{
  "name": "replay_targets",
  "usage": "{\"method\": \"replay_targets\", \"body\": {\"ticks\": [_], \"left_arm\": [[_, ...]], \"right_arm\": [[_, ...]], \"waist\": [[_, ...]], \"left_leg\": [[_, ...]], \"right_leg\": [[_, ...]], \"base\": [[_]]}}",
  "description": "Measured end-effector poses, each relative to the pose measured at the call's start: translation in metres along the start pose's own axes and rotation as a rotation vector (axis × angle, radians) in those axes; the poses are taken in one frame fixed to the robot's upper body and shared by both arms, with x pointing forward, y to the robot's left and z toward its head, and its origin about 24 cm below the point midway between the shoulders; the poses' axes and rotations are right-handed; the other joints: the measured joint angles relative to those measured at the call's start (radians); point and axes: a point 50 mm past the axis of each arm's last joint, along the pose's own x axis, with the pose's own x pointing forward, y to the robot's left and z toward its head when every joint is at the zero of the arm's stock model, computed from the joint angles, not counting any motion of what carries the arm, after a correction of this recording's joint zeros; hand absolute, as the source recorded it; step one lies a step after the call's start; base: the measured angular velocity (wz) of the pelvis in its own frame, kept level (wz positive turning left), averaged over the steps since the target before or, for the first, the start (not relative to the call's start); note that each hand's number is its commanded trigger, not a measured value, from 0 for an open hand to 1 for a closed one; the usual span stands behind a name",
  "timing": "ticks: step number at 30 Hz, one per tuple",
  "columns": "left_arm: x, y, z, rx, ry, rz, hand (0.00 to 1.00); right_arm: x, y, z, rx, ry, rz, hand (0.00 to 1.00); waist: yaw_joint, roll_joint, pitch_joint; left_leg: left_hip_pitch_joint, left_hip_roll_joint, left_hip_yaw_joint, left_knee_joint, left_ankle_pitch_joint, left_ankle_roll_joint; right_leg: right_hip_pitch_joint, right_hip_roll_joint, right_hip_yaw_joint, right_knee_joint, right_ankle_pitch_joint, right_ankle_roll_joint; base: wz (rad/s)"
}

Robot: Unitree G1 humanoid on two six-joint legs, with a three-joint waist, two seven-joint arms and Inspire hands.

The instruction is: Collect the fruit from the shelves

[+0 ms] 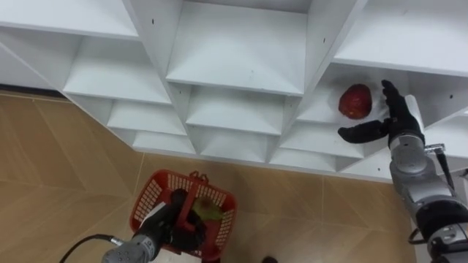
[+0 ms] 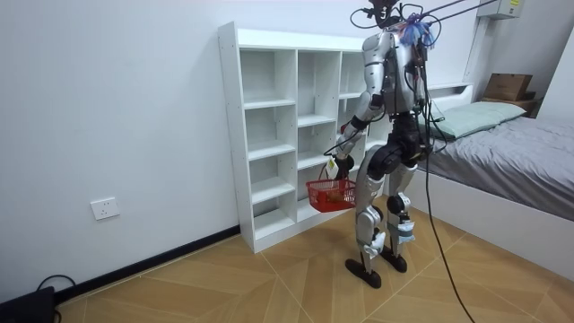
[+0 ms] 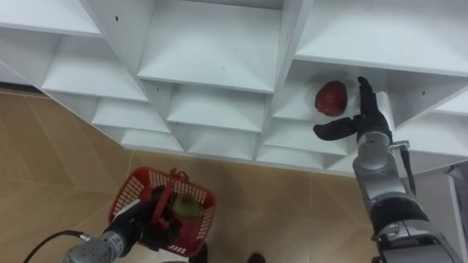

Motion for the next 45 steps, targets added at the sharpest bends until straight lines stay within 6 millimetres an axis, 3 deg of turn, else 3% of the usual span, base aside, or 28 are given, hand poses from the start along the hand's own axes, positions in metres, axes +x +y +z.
{"method": "replay_targets", "body": {"ticks": [6, 19, 28, 45], "left_arm": [[0.000, 0.000, 0.000, 0.000, 0.000, 0.002, 1.00], [0.002, -0.001, 0.004, 0.010, -0.010, 0.004, 1.00], [0.006, -0.007, 0.012, 0.010, -0.029, -0.010, 1.00], [0.008, -0.011, 0.016, 0.004, -0.040, -0.018, 1.00]], "right_arm": [[0.000, 0.000, 0.001, -0.012, -0.004, 0.001, 0.00], [0.006, -0.001, 0.021, -0.092, -0.075, -0.010, 0.00], [0.006, 0.003, 0.033, -0.084, -0.123, -0.002, 0.00], [0.003, 0.017, 0.035, -0.099, -0.137, 0.041, 0.00]], "waist": [[0.003, 0.001, 0.0000], [0.006, 0.020, 0.0033], [0.012, 0.020, 0.0033], [0.021, 0.020, 0.0027]], "left_leg": [[0.001, 0.000, 0.001, -0.003, 0.000, 0.000], [0.002, -0.001, 0.004, -0.006, 0.001, 0.000], [0.002, -0.001, 0.013, -0.001, 0.002, 0.001], [0.004, -0.001, 0.023, 0.004, 0.004, 0.004]], "right_leg": [[-0.001, 0.000, 0.002, 0.000, 0.000, 0.000], [-0.003, -0.001, 0.001, 0.000, 0.000, 0.000], [-0.007, -0.003, 0.006, 0.013, 0.000, 0.000], [-0.018, -0.006, 0.023, 0.030, 0.000, 0.000]], "base": [[0.00], [0.00], [0.00], [-0.02]]}}
